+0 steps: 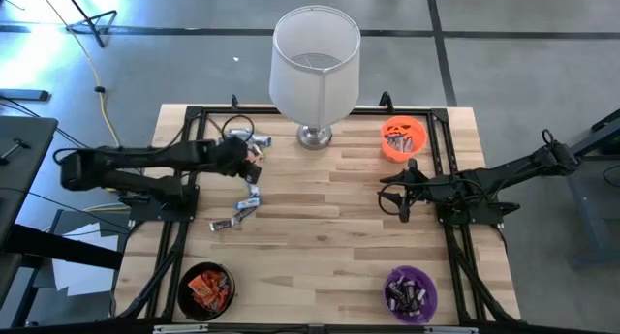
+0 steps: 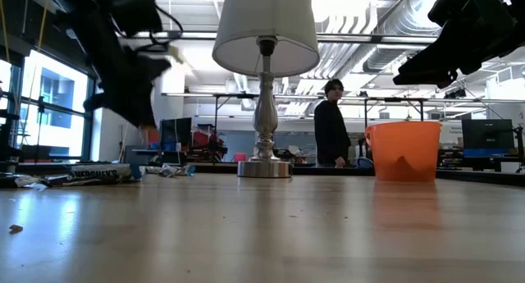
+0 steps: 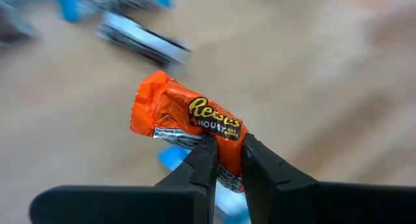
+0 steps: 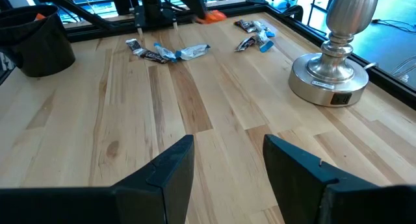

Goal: Sort candy
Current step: Put the orange chocolate bar into the black bucket

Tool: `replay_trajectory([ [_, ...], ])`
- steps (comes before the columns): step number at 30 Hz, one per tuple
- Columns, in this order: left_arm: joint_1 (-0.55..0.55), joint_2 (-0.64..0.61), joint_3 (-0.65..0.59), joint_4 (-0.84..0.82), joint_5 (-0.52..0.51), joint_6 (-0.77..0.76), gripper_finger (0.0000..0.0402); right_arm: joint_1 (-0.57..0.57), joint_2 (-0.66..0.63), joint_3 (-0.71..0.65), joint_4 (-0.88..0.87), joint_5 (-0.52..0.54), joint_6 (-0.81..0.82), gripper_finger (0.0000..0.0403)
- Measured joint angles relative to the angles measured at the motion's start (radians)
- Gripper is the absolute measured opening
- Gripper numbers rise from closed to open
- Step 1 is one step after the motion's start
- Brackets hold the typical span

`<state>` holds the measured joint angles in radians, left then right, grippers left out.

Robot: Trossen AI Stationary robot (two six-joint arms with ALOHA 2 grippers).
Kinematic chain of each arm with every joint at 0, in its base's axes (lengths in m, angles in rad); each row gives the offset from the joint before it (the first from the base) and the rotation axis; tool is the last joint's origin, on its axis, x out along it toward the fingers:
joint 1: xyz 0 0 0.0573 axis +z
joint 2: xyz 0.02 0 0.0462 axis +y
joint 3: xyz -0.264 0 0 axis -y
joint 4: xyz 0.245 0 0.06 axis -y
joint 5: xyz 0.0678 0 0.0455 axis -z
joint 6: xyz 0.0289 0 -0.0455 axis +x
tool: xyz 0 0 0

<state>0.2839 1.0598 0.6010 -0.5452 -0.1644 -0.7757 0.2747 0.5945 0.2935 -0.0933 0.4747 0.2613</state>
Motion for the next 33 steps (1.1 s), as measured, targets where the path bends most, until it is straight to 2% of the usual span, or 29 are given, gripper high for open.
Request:
replay_trajectory([
  [4,-0.093,-0.108,0.002,-0.032,0.078,-0.091,0.0041,0.0,0.0,0.0,0.0,0.0,0.0,0.018],
  [9,-0.274,-0.197,0.002,-0.068,0.068,-0.304,0.0049,0.0,0.0,0.0,0.0,0.0,0.0,0.018],
  [12,-0.42,-0.224,0.002,-0.073,-0.002,-0.453,0.0055,0.0,0.0,0.0,0.0,0.0,0.0,0.018],
  [17,-0.709,-0.22,0.02,-0.098,-0.196,-0.721,0.006,0.0,0.0,0.0,0.0,0.0,0.0,0.018],
  [21,-0.94,-0.139,0.098,-0.158,-0.37,-0.908,0.0061,0.0,0.0,0.0,0.0,0.0,0.0,0.018],
  [24,-1.08,-0.023,0.198,-0.257,-0.449,-1.045,0.0061,0.0,0.0,0.0,0.0,0.0,0.0,0.018],
  [28,-1.203,0.172,0.373,-0.441,-0.449,-1.206,0.0061,0.0,0.0,0.0,0.0,0.0,0.0,0.018],
  [33,-1.299,0.411,0.629,-0.697,-0.36,-1.364,0.0061,0.0,0.0,0.0,0.0,0.0,0.0,0.018],
])
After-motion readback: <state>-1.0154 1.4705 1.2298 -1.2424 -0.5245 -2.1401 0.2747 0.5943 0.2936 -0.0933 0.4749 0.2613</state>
